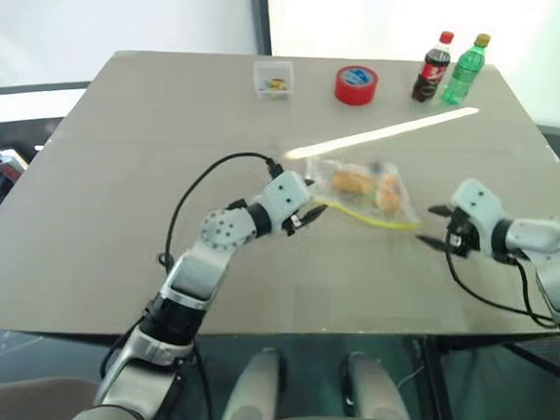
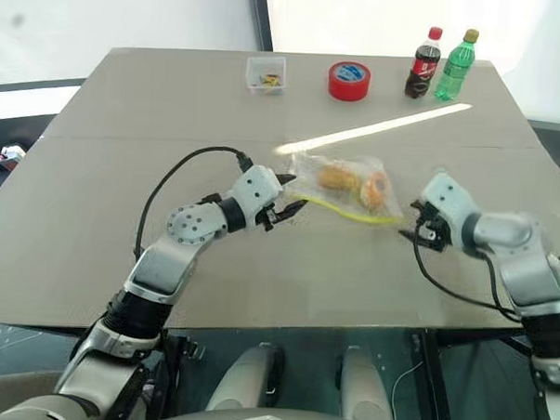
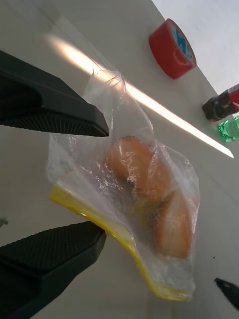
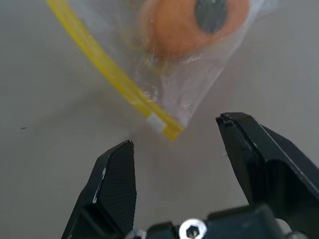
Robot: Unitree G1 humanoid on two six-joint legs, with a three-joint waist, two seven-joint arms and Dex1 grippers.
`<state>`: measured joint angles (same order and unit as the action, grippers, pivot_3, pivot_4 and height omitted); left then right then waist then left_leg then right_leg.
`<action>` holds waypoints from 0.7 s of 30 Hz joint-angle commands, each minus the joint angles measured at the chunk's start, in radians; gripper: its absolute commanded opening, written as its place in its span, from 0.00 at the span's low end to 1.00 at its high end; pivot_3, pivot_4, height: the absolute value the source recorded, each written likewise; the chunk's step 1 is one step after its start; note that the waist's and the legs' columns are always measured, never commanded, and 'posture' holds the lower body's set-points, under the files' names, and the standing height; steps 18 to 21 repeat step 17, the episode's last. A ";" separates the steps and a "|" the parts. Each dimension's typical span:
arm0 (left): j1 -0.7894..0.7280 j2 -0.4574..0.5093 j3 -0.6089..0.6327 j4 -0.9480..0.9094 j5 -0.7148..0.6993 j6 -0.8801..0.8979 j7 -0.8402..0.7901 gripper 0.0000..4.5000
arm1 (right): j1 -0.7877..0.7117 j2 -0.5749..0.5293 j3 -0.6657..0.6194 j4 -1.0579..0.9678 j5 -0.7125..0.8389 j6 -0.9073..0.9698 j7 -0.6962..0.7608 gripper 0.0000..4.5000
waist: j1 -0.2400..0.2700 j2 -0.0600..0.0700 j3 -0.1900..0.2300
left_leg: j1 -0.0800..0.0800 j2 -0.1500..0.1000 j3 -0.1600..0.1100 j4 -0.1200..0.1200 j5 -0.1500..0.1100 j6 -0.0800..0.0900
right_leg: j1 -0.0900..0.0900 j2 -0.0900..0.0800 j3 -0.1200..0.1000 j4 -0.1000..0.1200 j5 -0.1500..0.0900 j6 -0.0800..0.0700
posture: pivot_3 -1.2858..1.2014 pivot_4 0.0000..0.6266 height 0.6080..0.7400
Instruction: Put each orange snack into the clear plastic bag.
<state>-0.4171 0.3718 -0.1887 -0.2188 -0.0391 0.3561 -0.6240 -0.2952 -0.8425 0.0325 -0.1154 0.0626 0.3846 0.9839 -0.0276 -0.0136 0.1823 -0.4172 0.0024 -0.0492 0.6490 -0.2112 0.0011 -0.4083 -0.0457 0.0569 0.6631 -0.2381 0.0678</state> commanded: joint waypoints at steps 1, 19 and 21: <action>0.084 0.020 0.129 -0.172 -0.117 0.143 0.013 0.55 | 0.080 -0.022 -0.156 -0.073 0.142 0.080 0.037 0.62 | -0.008 0.000 0.000 | 0.003 0.001 0.000 0.000 0.000 0.000 | 0.003 0.000 0.000 0.000 0.000 0.000 | 0.52 0.24 1.00; 0.455 0.243 0.482 -0.444 -0.400 0.370 -0.061 0.55 | 0.181 -0.093 -0.405 0.134 0.337 -0.108 0.202 0.62 | -0.007 -0.001 -0.001 | 0.005 0.003 0.001 0.002 0.000 0.000 | 0.006 0.003 0.001 -0.002 -0.004 -0.003 | 0.52 0.24 1.00; 0.455 0.243 0.482 -0.444 -0.400 0.370 -0.061 0.55 | 0.181 -0.093 -0.405 0.134 0.337 -0.108 0.202 0.62 | -0.007 -0.001 -0.001 | 0.005 0.003 0.001 0.002 0.000 0.000 | 0.006 0.003 0.001 -0.002 -0.004 -0.003 | 0.52 0.24 1.00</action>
